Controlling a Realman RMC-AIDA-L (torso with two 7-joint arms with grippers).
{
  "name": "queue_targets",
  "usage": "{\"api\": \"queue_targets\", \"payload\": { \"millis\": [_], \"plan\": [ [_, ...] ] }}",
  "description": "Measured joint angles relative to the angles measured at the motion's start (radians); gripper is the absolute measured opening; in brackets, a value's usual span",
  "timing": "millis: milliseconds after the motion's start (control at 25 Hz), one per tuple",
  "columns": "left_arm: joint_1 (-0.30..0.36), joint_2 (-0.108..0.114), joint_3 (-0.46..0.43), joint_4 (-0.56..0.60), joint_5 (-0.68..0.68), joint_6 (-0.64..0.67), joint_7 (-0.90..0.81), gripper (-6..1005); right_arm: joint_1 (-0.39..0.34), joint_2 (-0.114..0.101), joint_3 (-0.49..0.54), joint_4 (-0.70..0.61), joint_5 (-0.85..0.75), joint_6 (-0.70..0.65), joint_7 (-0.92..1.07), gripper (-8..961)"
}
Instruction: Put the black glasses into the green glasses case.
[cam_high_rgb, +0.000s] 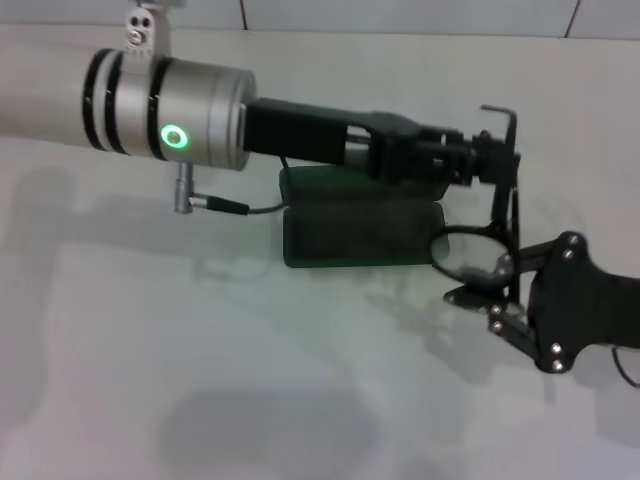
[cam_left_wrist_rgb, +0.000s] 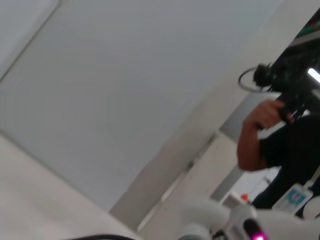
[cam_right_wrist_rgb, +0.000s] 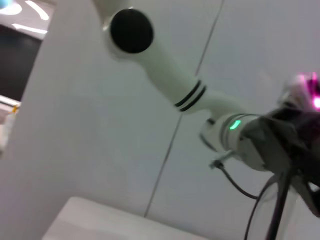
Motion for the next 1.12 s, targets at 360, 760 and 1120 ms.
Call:
{"api": "queue_targets", "payload": {
  "millis": [360,760,1120],
  "plan": [
    [-0.018,-0.015,0.003,0.000,0.091,-0.024,-0.010,517,0.008,0.000,-0.046,-0.005,0.001,0.025,0.003,117],
    [-0.041,-0.025,0.012,0.000,0.141,-0.061,-0.048,516,0.000,0.000,-0.046,-0.025,0.002,0.027,-0.003,117],
    [0.000,-0.010,-0.006,0.010,0.112,-0.170,-0.021,515,-0.045,-0.005,-0.025,-0.037,0.025,-0.081,-0.042,117]
  ]
}}
